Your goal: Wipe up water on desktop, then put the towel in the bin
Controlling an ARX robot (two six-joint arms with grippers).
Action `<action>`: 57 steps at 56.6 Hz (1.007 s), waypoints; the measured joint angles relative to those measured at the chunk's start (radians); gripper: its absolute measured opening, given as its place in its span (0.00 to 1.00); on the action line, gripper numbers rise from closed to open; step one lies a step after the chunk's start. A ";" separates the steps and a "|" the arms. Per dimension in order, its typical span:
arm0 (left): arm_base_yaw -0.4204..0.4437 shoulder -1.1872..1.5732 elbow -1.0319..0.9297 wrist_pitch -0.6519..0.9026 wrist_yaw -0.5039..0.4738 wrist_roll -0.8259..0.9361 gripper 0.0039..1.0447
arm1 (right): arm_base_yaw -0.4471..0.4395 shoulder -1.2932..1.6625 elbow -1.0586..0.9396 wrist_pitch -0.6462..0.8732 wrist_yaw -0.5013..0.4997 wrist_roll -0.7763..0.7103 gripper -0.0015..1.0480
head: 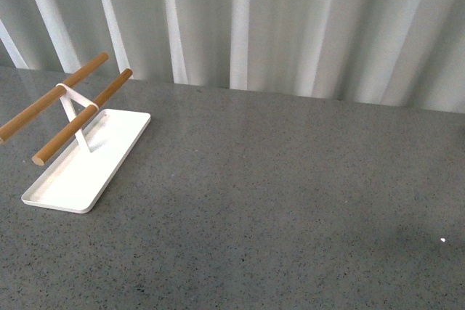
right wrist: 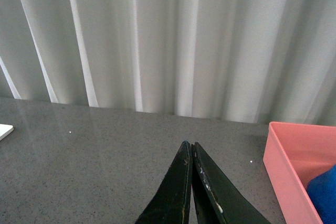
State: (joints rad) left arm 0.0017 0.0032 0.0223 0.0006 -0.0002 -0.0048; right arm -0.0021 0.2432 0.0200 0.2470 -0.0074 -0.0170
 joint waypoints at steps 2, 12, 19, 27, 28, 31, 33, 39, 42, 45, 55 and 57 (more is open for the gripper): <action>0.000 0.000 0.000 0.000 0.000 0.000 0.94 | 0.000 -0.014 0.000 -0.015 0.000 0.000 0.03; 0.000 0.000 0.000 0.000 0.000 0.000 0.94 | 0.000 -0.057 0.000 -0.057 0.001 0.000 0.03; 0.000 0.000 0.000 0.000 0.000 0.000 0.94 | 0.000 -0.147 0.001 -0.174 0.003 0.001 0.03; 0.000 0.000 0.000 0.000 0.000 0.000 0.94 | 0.000 -0.238 0.000 -0.242 0.003 0.004 0.03; 0.000 -0.001 0.000 0.000 0.000 0.000 0.94 | 0.000 -0.239 0.000 -0.244 0.003 0.004 0.03; 0.000 -0.001 0.000 0.000 0.000 0.000 0.94 | 0.000 -0.239 0.000 -0.245 0.003 0.004 0.03; 0.000 -0.001 0.000 0.000 0.000 0.000 0.94 | 0.000 -0.239 0.000 -0.245 0.003 0.004 0.03; 0.000 -0.001 0.000 0.000 0.000 0.000 0.94 | 0.000 -0.239 0.000 -0.246 0.003 0.004 0.07; 0.000 -0.001 0.000 0.000 0.000 0.000 0.94 | 0.000 -0.239 0.000 -0.246 0.003 0.004 0.15; 0.000 -0.001 0.000 0.000 0.000 0.000 0.94 | 0.000 -0.239 0.000 -0.246 0.003 0.004 0.25; 0.000 -0.001 0.000 0.000 0.000 0.000 0.94 | 0.000 -0.239 0.000 -0.246 0.003 0.004 0.56; 0.000 -0.001 0.000 0.000 0.000 0.000 0.94 | 0.000 -0.239 0.000 -0.246 0.003 0.004 0.61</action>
State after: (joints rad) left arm 0.0017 0.0021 0.0223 0.0006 -0.0002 -0.0048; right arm -0.0017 0.0040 0.0204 0.0013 -0.0044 -0.0128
